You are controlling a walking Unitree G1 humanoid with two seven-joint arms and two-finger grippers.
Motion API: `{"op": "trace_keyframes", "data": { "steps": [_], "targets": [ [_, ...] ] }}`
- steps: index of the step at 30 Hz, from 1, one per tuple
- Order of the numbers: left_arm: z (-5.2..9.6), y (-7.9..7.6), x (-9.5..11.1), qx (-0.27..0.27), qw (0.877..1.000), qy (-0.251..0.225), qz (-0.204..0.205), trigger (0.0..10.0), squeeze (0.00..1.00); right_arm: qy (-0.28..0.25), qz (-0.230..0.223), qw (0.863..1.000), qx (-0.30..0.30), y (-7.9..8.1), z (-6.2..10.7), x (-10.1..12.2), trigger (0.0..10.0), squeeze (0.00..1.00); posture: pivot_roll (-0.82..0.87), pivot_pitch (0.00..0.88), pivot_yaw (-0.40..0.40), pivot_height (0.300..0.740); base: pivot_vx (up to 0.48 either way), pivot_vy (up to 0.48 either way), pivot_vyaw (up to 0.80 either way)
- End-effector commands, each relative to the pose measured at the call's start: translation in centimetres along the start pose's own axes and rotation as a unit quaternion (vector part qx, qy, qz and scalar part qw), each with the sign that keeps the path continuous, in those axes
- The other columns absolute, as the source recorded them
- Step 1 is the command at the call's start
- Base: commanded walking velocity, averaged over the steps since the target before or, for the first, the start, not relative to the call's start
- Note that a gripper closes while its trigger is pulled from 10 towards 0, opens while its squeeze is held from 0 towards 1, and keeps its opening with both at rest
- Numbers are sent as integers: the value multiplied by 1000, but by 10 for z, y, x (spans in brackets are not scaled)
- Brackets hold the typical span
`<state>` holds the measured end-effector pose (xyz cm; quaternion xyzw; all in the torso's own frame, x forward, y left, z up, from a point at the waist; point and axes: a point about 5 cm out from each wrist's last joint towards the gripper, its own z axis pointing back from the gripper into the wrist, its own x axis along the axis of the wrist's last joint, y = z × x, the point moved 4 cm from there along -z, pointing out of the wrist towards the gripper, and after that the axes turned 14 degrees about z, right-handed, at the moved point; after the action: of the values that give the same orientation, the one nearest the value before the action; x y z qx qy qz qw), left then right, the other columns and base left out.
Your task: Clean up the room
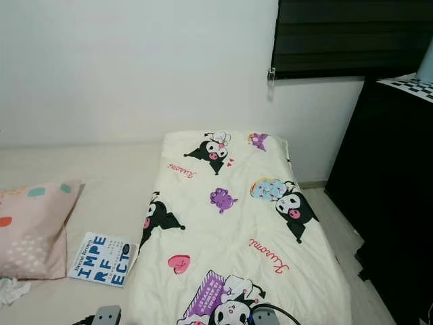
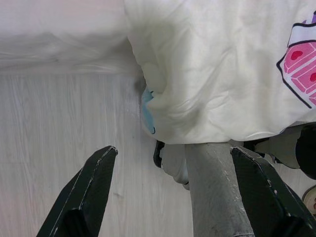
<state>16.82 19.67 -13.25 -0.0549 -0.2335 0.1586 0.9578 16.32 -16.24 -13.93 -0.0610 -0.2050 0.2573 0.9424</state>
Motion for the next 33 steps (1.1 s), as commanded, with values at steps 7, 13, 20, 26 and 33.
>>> {"op": "trace_keyframes", "data": {
  "steps": [7, 13, 20, 26, 33],
  "targets": [
    [-1, -8, -10, 5, 1000, 10, -12, 10000, 0, 28, -26, 999, -8, -6, 2, -22, 10000, 0, -97, 0, -34, 740, 0, 0, 0],
    [-3, -17, -9, -5, 1000, 5, -11, 10000, 0, 27, -24, 999, -14, -14, 3, -23, 10000, 0, -100, 0, -53, 740, 0, 0, 0],
    [-3, -19, -12, -10, 1000, 4, -2, 10000, 0, 29, -9, 999, -10, -14, 3, -25, 10000, 0, -93, 0, -69, 740, 0, 0, 0],
    [-2, -15, -15, -6, 1000, 11, -1, 10000, 0, 24, -3, 1000, -6, -10, 3, -25, 10000, 0, -81, 0, -81, 740, 0, 0, 0],
    [-2, -11, -11, 2, 1000, 6, 2, 10000, 0, 24, 8, 1000, -3, -9, 2, -21, 10000, 0, -51, 0, -73, 740, 0, 0, 0]
  ]
}}
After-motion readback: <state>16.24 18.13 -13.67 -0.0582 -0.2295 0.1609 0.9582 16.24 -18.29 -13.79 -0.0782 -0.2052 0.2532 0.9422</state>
